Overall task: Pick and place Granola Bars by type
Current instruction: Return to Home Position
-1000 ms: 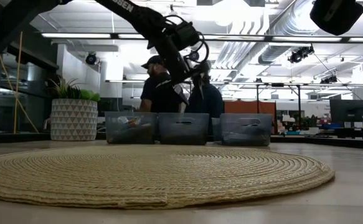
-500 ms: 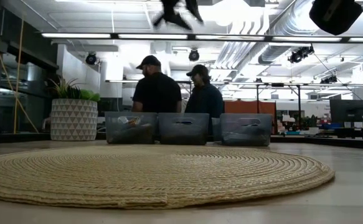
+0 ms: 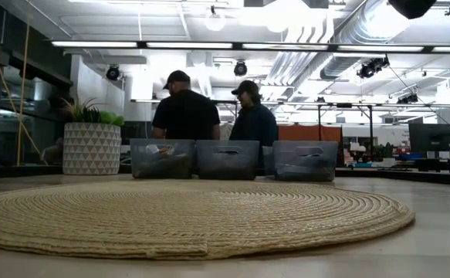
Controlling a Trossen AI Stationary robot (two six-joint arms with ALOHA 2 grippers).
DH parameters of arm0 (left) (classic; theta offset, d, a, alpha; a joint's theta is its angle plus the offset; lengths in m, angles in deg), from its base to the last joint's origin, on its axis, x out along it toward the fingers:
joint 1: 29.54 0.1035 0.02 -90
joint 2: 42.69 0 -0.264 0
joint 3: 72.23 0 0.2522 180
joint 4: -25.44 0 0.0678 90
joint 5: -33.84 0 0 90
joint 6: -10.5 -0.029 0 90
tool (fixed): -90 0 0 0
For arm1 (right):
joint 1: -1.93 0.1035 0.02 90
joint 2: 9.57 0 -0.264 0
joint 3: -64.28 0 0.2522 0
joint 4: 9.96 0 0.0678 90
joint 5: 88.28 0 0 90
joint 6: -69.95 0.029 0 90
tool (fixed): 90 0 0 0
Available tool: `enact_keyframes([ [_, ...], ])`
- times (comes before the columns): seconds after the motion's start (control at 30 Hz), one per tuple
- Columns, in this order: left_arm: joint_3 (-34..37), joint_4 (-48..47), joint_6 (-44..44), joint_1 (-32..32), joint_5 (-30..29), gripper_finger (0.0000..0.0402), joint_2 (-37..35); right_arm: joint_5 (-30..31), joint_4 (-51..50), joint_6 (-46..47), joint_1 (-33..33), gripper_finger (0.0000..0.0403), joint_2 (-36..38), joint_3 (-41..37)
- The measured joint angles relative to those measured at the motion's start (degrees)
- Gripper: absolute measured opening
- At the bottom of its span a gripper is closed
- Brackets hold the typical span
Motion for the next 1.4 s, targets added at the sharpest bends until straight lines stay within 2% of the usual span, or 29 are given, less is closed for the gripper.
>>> enact_keyframes([
  [0.07, 5.5, 1.1, 3.0, -3.4, -3.0, 0.0004, -3.3, 3.0, -2.2, -2.8, 0.8, 0.0, 3.6, 0.0],
  [0.17, 15.2, 3.6, 7.7, -8.1, -6.7, 0.0002, -8.3, 10.9, -6.9, -4.9, 2.3, 0.0, 9.9, -0.2],
  [0.27, 26.3, 9.3, 10.2, -12.0, -7.2, 0.0001, -14.3, 16.8, -6.4, -7.4, 3.6, 0.0, 17.4, -3.1],
  [0.4, 42.1, 23.3, 10.6, -15.1, -5.4, 0.0001, -23.7, 20.8, 4.1, -14.1, 4.3, 0.0, 27.7, -10.4],
  [0.53, 56.7, 38.6, 8.0, -15.2, -1.7, 0.0, -34.0, 23.3, 16.5, -23.2, 4.1, 0.0, 35.5, -17.9],
  [0.7, 69.8, 54.4, 2.9, -14.7, 2.4, 0.0, -43.2, 25.8, 25.6, -27.7, 2.8, 0.0, 41.3, -25.6],
  [0.77, 73.1, 57.9, 0.9, -12.9, 4.6, 0.0, -45.0, 25.6, 28.5, -28.1, 1.9, 0.0, 43.0, -28.4],
  [0.87, 76.0, 59.2, -1.7, -8.1, 10.9, 0.0, -46.1, 23.9, 32.5, -28.9, 0.0, 0.0, 44.9, -32.4],
  [1.2, 79.7, 61.0, -7.1, 17.7, 44.4, 0.0, -46.2, 20.3, 35.0, -37.8, -5.3, 0.0, 45.8, -33.4],
  [1.3, 81.7, 64.5, -6.5, 24.7, 51.9, 0.0, -46.1, 19.8, 33.0, -37.8, -6.7, 0.0, 45.8, -33.4],
  [1.4, 83.7, 71.8, -5.7, 30.5, 56.9, 0.0, -46.1, 18.6, 32.5, -38.0, -8.8, 0.0, 45.8, -33.4],
])
